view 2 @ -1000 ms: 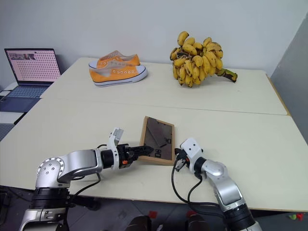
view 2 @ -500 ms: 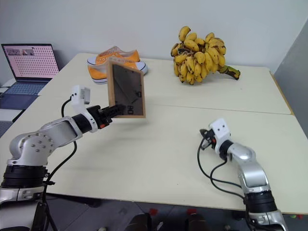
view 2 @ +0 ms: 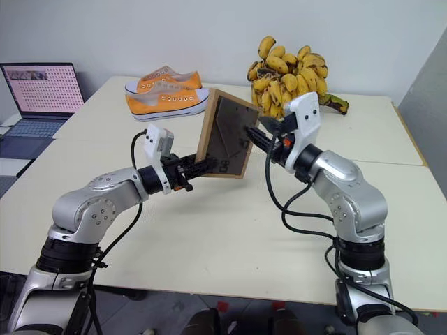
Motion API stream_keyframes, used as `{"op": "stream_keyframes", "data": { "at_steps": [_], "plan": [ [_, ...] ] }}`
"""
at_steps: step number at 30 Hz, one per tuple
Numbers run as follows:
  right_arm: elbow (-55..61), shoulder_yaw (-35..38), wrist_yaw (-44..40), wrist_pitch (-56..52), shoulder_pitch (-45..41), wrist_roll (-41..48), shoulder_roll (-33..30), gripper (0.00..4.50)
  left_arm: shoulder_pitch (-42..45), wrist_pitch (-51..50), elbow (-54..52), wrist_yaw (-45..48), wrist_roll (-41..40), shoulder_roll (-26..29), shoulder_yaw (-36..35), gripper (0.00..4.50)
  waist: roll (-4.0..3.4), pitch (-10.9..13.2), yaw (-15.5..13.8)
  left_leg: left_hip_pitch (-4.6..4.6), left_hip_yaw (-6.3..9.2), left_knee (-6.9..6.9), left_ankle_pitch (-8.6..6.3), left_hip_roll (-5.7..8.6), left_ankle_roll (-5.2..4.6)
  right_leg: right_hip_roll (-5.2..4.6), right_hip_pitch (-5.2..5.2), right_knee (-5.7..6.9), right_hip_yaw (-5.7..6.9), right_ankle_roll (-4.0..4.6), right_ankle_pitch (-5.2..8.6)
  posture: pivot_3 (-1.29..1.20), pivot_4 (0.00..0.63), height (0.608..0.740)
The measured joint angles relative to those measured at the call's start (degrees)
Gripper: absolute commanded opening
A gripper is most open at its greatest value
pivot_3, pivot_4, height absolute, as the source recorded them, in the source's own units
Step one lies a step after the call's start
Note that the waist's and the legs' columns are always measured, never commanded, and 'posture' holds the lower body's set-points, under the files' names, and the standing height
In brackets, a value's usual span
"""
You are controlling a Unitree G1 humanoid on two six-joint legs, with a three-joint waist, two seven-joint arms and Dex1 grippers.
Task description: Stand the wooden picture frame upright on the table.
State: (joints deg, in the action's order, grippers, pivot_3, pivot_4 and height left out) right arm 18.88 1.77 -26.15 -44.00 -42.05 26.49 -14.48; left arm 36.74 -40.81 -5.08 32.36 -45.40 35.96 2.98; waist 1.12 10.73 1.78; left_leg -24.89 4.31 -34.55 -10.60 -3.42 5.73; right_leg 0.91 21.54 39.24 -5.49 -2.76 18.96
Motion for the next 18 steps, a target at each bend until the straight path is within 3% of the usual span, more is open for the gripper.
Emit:
{"op": "stream_keyframes", "data": {
  "at_steps": [18],
  "plan": [
    [-8.1, -1.6, -3.6, 7.1, 0.0, -1.2, -2.5, 2.02, 2.3, -5.8, -2.6, 1.1, -0.5, -2.6, -3.7, 1.28, 0.0, 0.0, 0.1, 0.02, 0.0, -0.33, 0.02, 0.0, -0.01, 0.04, 0.18, 0.7, -0.05, 0.01, 0.01, 0.0, 0.15, 0.74]
  ]
}}
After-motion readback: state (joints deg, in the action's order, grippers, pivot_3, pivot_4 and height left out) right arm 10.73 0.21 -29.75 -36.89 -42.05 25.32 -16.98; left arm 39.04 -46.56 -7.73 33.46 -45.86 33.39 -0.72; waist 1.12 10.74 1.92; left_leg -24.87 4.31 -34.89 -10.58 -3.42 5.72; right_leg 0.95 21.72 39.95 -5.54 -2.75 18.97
